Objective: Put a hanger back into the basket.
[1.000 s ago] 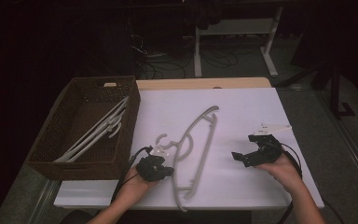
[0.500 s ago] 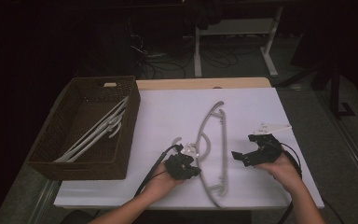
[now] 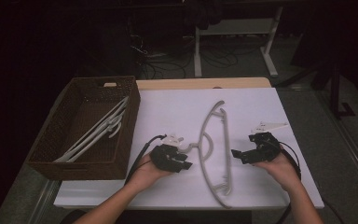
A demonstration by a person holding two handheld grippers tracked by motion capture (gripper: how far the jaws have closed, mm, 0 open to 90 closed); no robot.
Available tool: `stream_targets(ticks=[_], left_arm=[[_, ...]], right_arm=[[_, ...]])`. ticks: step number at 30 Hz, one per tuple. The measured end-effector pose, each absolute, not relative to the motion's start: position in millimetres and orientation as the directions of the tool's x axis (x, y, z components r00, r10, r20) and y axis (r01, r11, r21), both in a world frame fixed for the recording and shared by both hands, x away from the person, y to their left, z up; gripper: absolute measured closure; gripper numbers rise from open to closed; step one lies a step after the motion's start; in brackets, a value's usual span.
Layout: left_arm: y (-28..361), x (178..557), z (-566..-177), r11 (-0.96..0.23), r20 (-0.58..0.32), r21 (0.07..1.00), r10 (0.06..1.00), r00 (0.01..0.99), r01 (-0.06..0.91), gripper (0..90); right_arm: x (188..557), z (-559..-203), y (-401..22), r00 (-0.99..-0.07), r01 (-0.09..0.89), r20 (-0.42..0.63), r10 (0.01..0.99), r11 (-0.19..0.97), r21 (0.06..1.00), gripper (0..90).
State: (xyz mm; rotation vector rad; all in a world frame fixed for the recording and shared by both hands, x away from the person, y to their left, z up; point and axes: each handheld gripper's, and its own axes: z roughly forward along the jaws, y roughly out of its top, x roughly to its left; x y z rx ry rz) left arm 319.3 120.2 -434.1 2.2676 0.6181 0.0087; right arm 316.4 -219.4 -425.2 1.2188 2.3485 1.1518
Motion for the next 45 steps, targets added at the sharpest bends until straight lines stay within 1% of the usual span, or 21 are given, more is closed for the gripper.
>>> stream_targets(ticks=[2,5,7,11,13,17,19,22,26,30,36,45], left_arm=[[132,321,-433,-0.569,-0.199,0.702,0.421,0.885,0.428,48.3],[142,321,-431,-0.542,-0.194,0.735,0.408,0.892,0.408,42.2],[145,322,-432,-0.518,-0.198,0.758,0.395,0.897,0.396,35.9],[149,324,-433,-0.514,-0.177,0.765,0.411,0.894,0.387,25.4],[152,326,-431,-0.498,-0.178,0.775,0.419,0.89,0.389,22.3],[155,329,-430,-0.479,-0.177,0.783,0.44,0.88,0.397,14.3],[156,330,-430,-0.475,-0.178,0.784,0.445,0.878,0.4,13.2],[154,332,-432,-0.478,-0.191,0.777,0.441,0.877,0.409,12.0],[151,330,-433,-0.503,-0.182,0.766,0.429,0.885,0.401,12.0],[151,329,-433,-0.498,-0.188,0.766,0.431,0.883,0.406,12.0],[155,330,-432,-0.49,-0.191,0.767,0.441,0.877,0.413,12.7],[156,331,-433,-0.489,-0.197,0.762,0.45,0.871,0.425,12.9]], right_arm=[[318,-425,-216,-0.605,0.593,0.131,0.785,0.334,0.733,5.7],[321,-424,-211,-0.579,0.617,0.128,0.805,0.33,0.714,7.7],[324,-424,-207,-0.56,0.632,0.129,0.818,0.322,0.705,9.2],[329,-424,-198,-0.533,0.653,0.134,0.836,0.304,0.694,13.2],[333,-424,-194,-0.52,0.663,0.131,0.844,0.302,0.685,14.3],[341,-427,-182,-0.508,0.686,0.121,0.853,0.315,0.656,22.0],[345,-431,-176,-0.5,0.703,0.103,0.86,0.333,0.629,25.4],[350,-436,-169,-0.483,0.718,0.072,0.873,0.348,0.603,35.5],[353,-440,-162,-0.464,0.733,0.035,0.885,0.362,0.575,45.8],[354,-444,-159,-0.452,0.758,0.047,0.891,0.355,0.547,53.2],[354,-447,-155,-0.441,0.777,0.055,0.896,0.351,0.523,60.3],[355,-446,-150,-0.407,0.796,0.033,0.913,0.337,0.503,63.2]])
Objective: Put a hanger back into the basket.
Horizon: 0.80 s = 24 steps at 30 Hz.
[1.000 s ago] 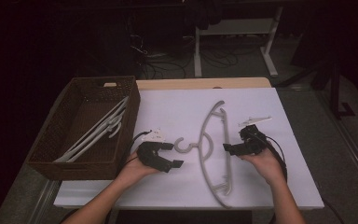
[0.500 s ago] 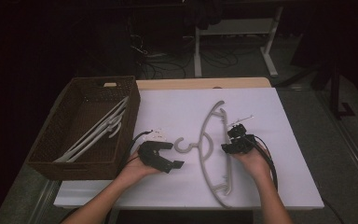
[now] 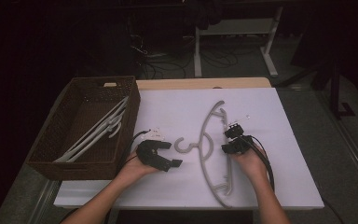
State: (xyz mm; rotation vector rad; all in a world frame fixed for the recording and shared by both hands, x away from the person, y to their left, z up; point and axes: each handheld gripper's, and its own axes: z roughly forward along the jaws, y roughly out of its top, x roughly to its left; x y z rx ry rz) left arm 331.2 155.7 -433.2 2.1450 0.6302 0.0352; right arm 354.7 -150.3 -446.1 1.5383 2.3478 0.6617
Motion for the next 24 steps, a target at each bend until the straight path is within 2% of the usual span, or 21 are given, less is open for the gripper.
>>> stream_targets(ticks=[13,16,17,18,21,24], left_arm=[[155,332,-434,-0.485,-0.201,0.761,0.455,0.867,0.431,13.0],[155,332,-434,-0.487,-0.198,0.761,0.456,0.868,0.429,13.0],[156,332,-433,-0.487,-0.198,0.761,0.456,0.868,0.429,13.0],[156,332,-433,-0.486,-0.198,0.761,0.457,0.867,0.43,13.0],[156,332,-433,-0.486,-0.198,0.76,0.458,0.867,0.431,13.0],[157,333,-434,-0.485,-0.201,0.759,0.459,0.865,0.434,13.0]], right_arm=[[364,-446,-154,-0.434,0.787,0.054,0.899,0.35,0.507,69.1],[370,-444,-154,-0.457,0.767,0.045,0.888,0.368,0.526,78.2],[372,-443,-154,-0.462,0.762,0.049,0.885,0.368,0.533,86.7],[374,-441,-155,-0.469,0.753,0.066,0.881,0.36,0.551,88.9],[382,-439,-154,-0.463,0.748,0.021,0.886,0.377,0.546,88.7],[386,-440,-156,-0.453,0.757,0.052,0.89,0.354,0.55,82.9]])
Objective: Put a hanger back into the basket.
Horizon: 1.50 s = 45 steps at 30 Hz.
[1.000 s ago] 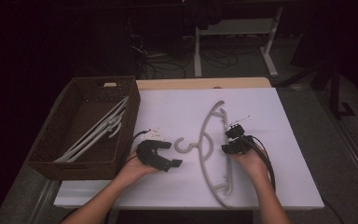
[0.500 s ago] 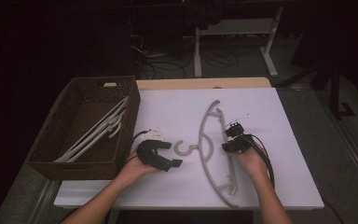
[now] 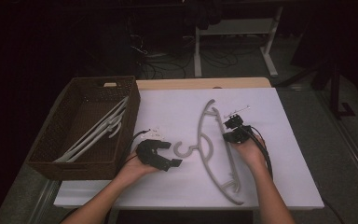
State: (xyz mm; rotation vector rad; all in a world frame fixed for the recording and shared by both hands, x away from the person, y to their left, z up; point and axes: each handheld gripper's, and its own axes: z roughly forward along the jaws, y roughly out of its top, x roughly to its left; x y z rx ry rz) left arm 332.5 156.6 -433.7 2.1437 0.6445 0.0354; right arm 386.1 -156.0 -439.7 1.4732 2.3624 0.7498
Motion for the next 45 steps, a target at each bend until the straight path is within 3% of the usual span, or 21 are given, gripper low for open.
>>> stream_targets(ticks=[5,10,18,22,28,33,45], left_arm=[[155,332,-434,-0.488,-0.201,0.757,0.458,0.866,0.434,13.0],[155,333,-434,-0.486,-0.203,0.758,0.457,0.866,0.434,13.0],[157,334,-435,-0.482,-0.206,0.759,0.461,0.863,0.439,13.0],[157,335,-435,-0.482,-0.208,0.757,0.463,0.862,0.442,13.0],[157,335,-435,-0.481,-0.209,0.757,0.463,0.861,0.442,13.0],[156,335,-436,-0.48,-0.21,0.757,0.464,0.861,0.443,13.0],[157,335,-436,-0.483,-0.214,0.754,0.461,0.861,0.445,13.0]], right_arm=[[400,-436,-162,-0.417,0.769,0.112,0.902,0.285,0.572,66.0],[423,-436,-150,-0.405,0.783,0.108,0.908,0.283,0.554,61.1],[458,-441,-136,-0.353,0.828,0.042,0.935,0.291,0.479,65.3],[464,-443,-137,-0.342,0.838,0.048,0.939,0.281,0.469,72.6],[471,-443,-140,-0.349,0.835,0.073,0.934,0.274,0.476,76.1],[483,-441,-132,-0.396,0.817,0.07,0.915,0.317,0.482,80.0],[500,-433,-55,-0.669,0.656,0.026,0.743,0.573,0.491,80.0]])
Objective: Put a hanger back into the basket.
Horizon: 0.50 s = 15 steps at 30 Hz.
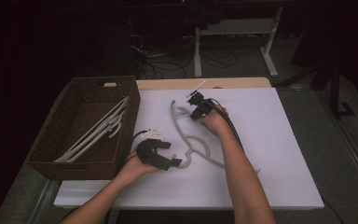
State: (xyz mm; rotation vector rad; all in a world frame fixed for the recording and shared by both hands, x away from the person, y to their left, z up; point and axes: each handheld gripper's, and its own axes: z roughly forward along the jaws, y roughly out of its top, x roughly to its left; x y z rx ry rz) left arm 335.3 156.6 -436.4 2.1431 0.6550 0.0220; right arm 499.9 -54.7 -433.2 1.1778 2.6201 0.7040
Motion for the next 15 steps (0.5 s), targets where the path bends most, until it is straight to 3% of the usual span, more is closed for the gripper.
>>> stream_targets(ticks=[6,8,15], left_arm=[[158,335,-437,-0.48,-0.217,0.755,0.46,0.861,0.447,13.0],[159,336,-437,-0.48,-0.218,0.754,0.461,0.86,0.448,13.0],[161,337,-436,-0.466,-0.23,0.756,0.467,0.854,0.459,13.0]], right_arm=[[494,-442,-27,-0.726,0.605,0.034,0.687,0.613,0.508,78.2],[491,-439,-29,-0.722,0.614,0.074,0.688,0.588,0.526,69.8],[451,-414,-63,-0.705,0.618,0.116,0.7,0.525,0.585,81.6]])
